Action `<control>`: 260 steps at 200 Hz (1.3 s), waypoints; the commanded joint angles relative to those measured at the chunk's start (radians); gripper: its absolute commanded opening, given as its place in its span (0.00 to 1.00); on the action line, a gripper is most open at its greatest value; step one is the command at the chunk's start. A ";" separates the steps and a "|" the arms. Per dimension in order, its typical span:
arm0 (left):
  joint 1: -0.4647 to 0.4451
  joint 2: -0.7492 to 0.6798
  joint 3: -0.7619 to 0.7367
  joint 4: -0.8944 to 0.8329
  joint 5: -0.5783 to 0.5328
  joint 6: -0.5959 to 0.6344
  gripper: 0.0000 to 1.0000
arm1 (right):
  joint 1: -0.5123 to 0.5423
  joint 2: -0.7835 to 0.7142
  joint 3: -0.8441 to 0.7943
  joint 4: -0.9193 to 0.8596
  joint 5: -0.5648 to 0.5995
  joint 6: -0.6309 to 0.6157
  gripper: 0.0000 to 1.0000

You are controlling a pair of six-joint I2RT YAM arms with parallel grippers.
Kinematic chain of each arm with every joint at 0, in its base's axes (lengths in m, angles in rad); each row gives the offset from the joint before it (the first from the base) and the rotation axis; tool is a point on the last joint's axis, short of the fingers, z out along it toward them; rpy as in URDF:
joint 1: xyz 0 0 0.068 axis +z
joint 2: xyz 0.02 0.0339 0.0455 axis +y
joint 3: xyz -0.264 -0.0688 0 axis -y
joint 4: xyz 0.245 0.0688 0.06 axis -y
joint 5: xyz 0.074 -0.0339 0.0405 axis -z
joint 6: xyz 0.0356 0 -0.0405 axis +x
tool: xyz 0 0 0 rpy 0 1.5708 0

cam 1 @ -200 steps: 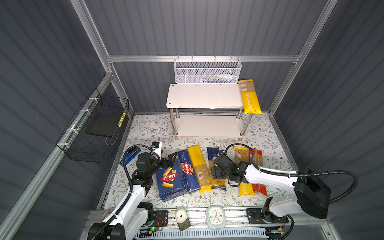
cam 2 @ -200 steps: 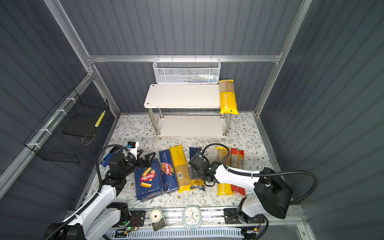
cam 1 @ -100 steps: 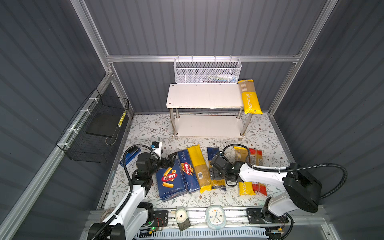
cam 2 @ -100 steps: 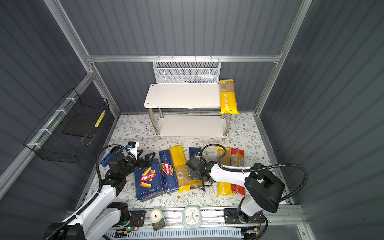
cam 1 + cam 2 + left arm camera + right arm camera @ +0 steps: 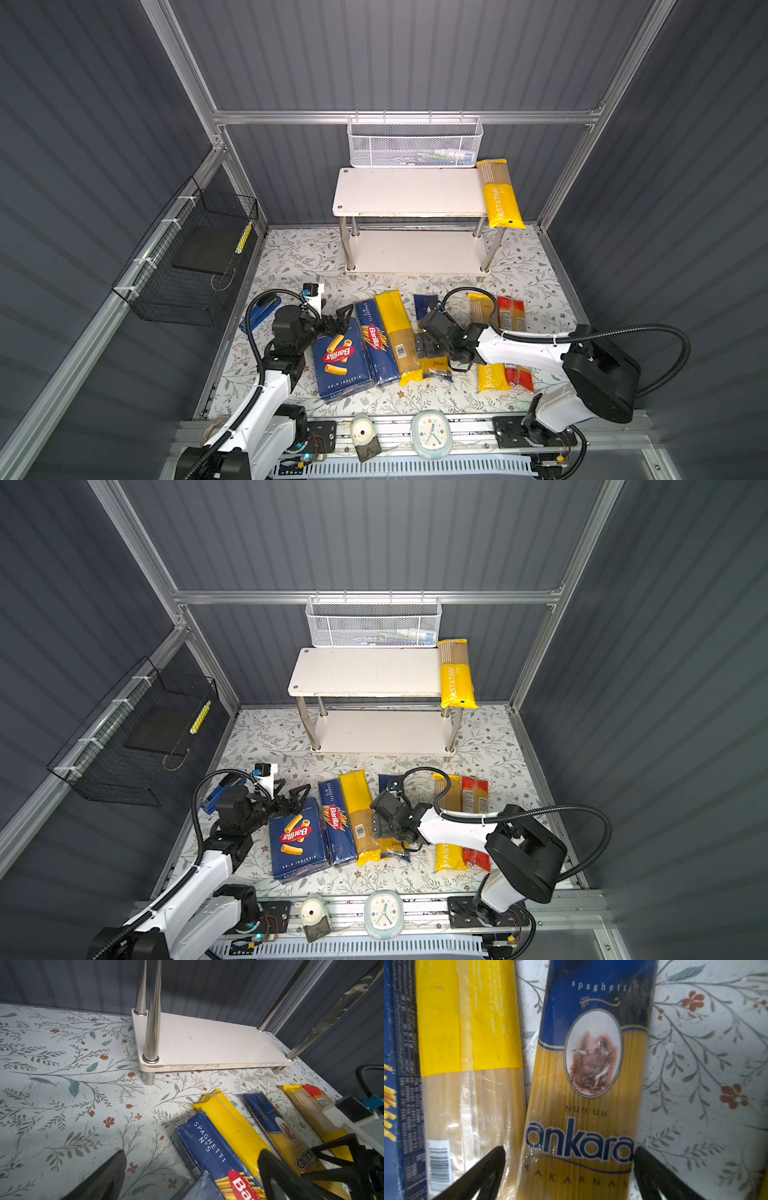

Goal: Place and organize the pasta boxes and bags onto the shelf
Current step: 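Close the right gripper on the ankara spaghetti bag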

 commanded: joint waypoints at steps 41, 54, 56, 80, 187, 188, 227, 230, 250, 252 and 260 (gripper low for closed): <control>-0.006 -0.006 -0.008 -0.004 -0.004 0.012 0.99 | -0.005 0.047 -0.015 -0.011 0.018 0.024 0.97; -0.006 -0.006 -0.008 -0.004 -0.004 0.012 1.00 | -0.007 0.050 -0.017 -0.010 0.018 0.024 0.97; -0.006 -0.005 -0.008 -0.004 -0.004 0.013 1.00 | -0.007 0.050 -0.017 -0.009 0.018 0.025 0.97; -0.006 -0.005 -0.006 -0.004 -0.004 0.012 0.99 | -0.013 0.059 -0.027 0.002 0.015 0.028 0.97; -0.006 -0.008 -0.008 -0.005 -0.009 0.010 1.00 | -0.018 0.075 -0.057 0.020 0.007 0.032 0.80; -0.006 -0.008 -0.008 -0.005 -0.009 0.010 1.00 | -0.019 0.075 -0.057 0.020 0.006 0.032 0.79; -0.006 -0.008 -0.007 -0.005 -0.011 0.009 1.00 | -0.018 0.075 -0.051 -0.007 0.009 0.029 0.78; -0.005 -0.008 -0.007 -0.005 -0.011 0.010 0.99 | -0.018 0.074 -0.051 -0.007 0.008 0.029 0.78; -0.006 -0.010 -0.009 -0.005 -0.012 0.009 0.99 | -0.018 0.072 -0.054 -0.009 0.015 0.032 0.76; -0.006 -0.010 -0.009 -0.005 -0.011 0.009 1.00 | -0.018 0.072 -0.054 -0.009 0.015 0.032 0.76; -0.006 -0.014 -0.010 -0.005 -0.014 0.009 1.00 | -0.018 0.072 -0.053 -0.008 0.016 0.032 0.75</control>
